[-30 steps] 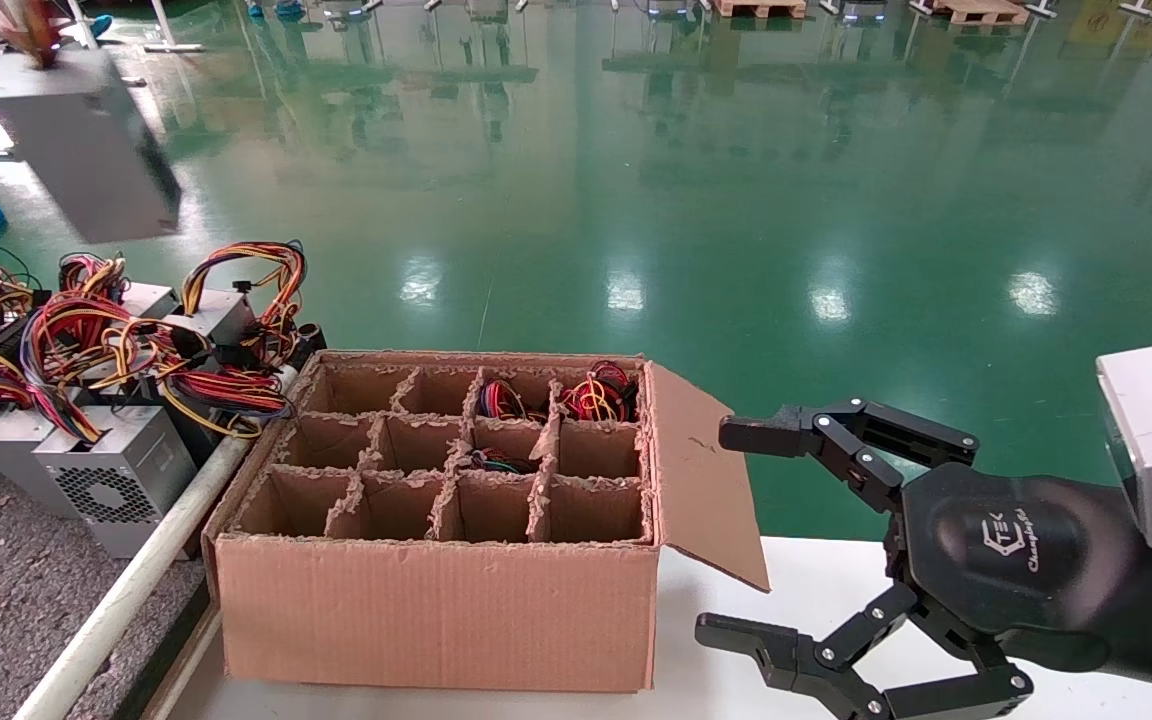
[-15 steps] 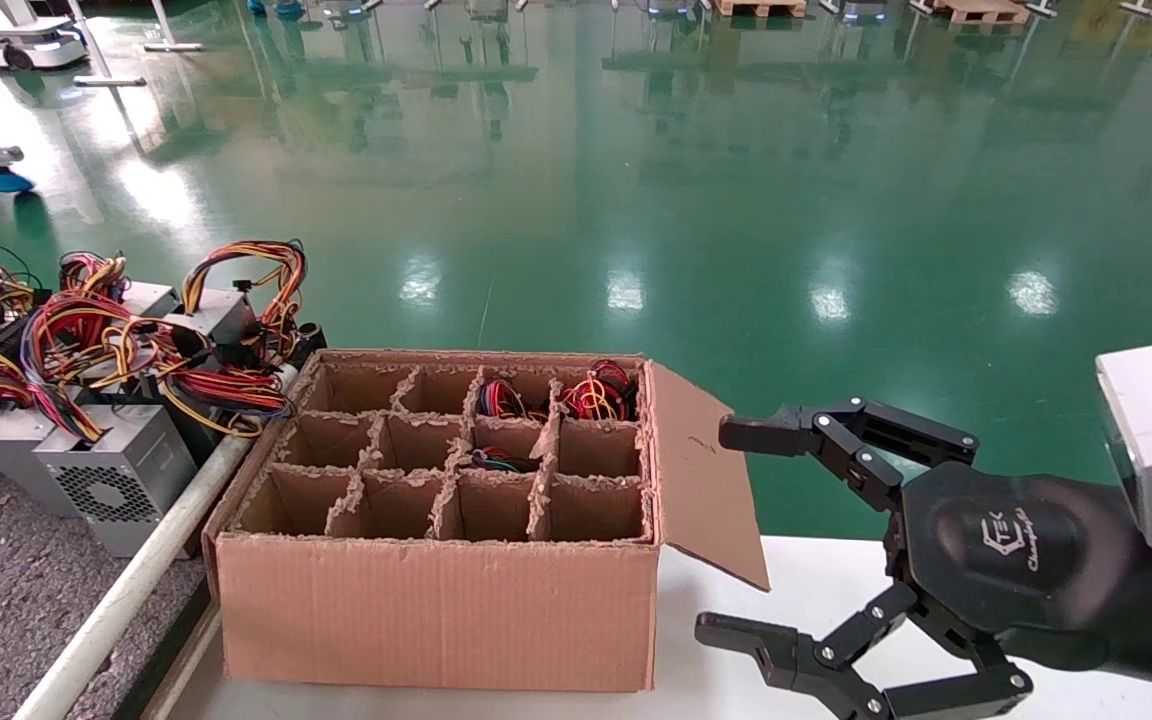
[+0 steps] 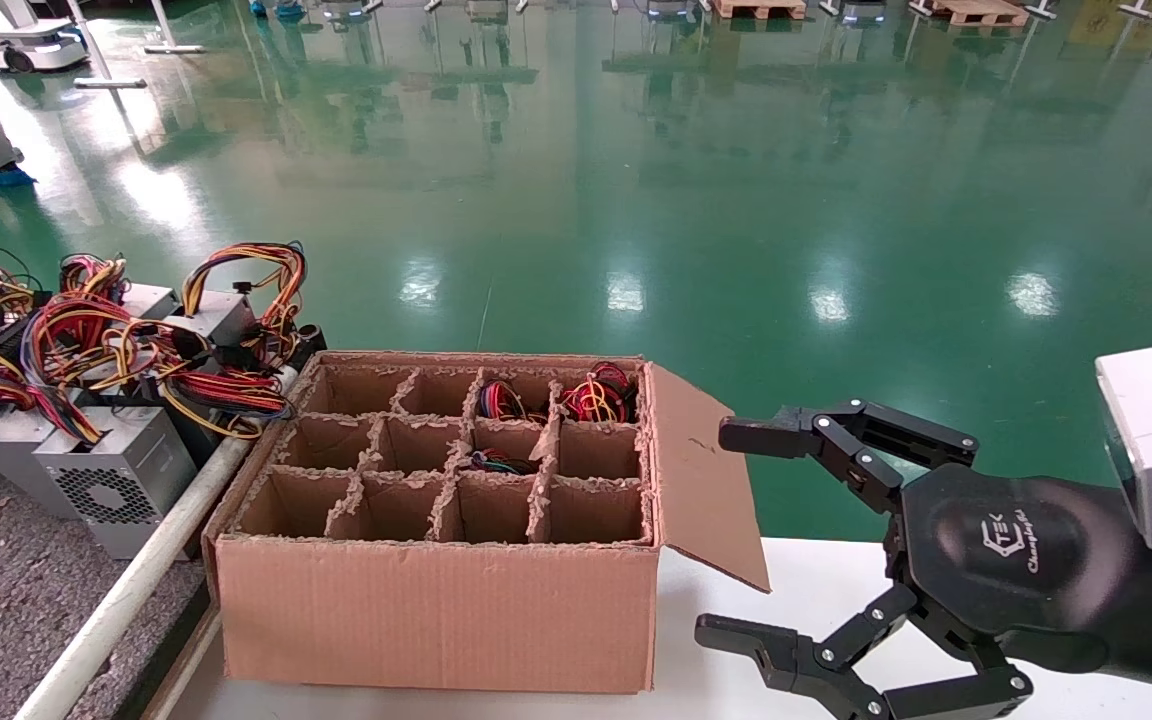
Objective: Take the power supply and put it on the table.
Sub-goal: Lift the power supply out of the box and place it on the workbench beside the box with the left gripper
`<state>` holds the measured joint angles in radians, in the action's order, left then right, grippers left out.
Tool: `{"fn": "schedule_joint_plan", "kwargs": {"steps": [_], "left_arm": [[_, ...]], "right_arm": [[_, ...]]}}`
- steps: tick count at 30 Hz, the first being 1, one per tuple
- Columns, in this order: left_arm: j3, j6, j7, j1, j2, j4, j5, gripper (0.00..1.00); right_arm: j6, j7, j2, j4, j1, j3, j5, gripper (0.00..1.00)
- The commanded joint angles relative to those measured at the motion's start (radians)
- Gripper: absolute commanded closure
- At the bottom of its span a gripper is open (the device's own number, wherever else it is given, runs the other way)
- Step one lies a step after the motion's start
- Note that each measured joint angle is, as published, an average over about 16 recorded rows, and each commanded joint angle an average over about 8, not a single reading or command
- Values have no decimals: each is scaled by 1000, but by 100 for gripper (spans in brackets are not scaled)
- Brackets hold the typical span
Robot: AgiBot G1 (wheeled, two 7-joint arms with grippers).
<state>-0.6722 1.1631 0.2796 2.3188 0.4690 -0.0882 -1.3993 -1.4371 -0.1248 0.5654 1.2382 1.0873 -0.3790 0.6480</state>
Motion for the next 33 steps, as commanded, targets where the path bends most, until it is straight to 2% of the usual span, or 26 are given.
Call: {"fn": "schedule_joint_plan", "kwargs": {"steps": [1, 11, 24, 33], "left_arm": [[-9, 14, 8, 0, -19, -1, -13, 100], [-18, 101, 53, -47, -71, -12, -19, 100], [-1, 304, 81, -159, -100, 1, 27, 100], [9, 313, 57, -229, -108, 25, 47, 100]], "right_arm": [[0, 0, 0, 0, 0, 0, 0, 0], [0, 0, 0, 0, 0, 0, 0, 0], [0, 0, 0, 0, 0, 0, 0, 0], [0, 0, 0, 0, 0, 0, 0, 0]]}}
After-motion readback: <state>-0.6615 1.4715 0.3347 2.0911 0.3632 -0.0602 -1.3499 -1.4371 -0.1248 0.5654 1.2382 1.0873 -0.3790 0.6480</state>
